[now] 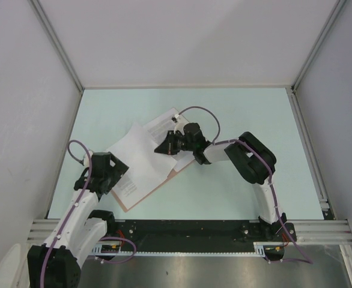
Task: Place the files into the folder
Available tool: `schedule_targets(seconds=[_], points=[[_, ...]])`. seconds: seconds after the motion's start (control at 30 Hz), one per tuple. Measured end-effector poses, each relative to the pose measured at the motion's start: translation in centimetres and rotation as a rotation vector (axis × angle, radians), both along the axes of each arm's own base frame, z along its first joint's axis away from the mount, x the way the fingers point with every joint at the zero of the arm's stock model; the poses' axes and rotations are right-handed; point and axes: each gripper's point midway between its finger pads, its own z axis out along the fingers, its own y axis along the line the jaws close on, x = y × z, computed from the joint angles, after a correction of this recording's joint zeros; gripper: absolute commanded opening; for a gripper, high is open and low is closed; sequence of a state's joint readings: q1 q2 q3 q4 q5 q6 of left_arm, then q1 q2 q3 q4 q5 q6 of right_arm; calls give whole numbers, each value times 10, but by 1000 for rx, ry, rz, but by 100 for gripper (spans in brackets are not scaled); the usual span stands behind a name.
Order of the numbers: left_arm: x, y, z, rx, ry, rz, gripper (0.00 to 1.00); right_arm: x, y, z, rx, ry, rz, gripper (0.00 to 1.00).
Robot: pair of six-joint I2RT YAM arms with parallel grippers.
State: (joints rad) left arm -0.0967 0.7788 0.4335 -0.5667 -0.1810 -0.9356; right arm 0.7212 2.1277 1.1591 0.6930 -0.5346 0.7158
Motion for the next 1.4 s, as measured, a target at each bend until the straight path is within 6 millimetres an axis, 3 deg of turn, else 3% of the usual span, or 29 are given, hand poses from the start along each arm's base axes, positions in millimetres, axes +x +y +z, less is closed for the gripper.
schedule_targets(seconds=[0.1, 0.23, 0.27, 0.4, 0.5, 0.8, 0.97, 1.1, 1.2, 1.3, 1.4], points=[[2, 3, 1, 5, -8, 14, 99, -7, 4, -4, -13, 2, 13, 30], [5, 11, 1, 2, -12, 49, 100, -8, -4, -21, -88, 6, 13, 34], [5, 13, 0, 0, -8, 59, 100, -8, -7, -25, -107, 10, 12, 33], [7, 25, -4, -15, 8, 107, 100, -6, -16, -32, -146, 15, 13, 9], [10, 33, -5, -25, 1, 137, 100, -6, -19, -34, -161, 24, 9, 2], [9, 26, -23, -66, -12, 102, 100, -20, 1, -26, -115, 52, 12, 0], [10, 26, -18, -61, -35, 95, 100, -33, 16, -20, -90, 53, 20, 0], [6, 32, -9, -28, -50, 112, 100, -37, 19, -20, -91, 48, 31, 30], [6, 36, -4, -16, -56, 130, 100, -29, 12, -23, -104, 39, 18, 44], [3, 35, -9, -20, -29, 134, 100, -16, -2, -31, -137, 36, -2, 52], [0, 35, -16, -22, 7, 134, 100, -10, -13, -34, -158, 24, 9, 48]])
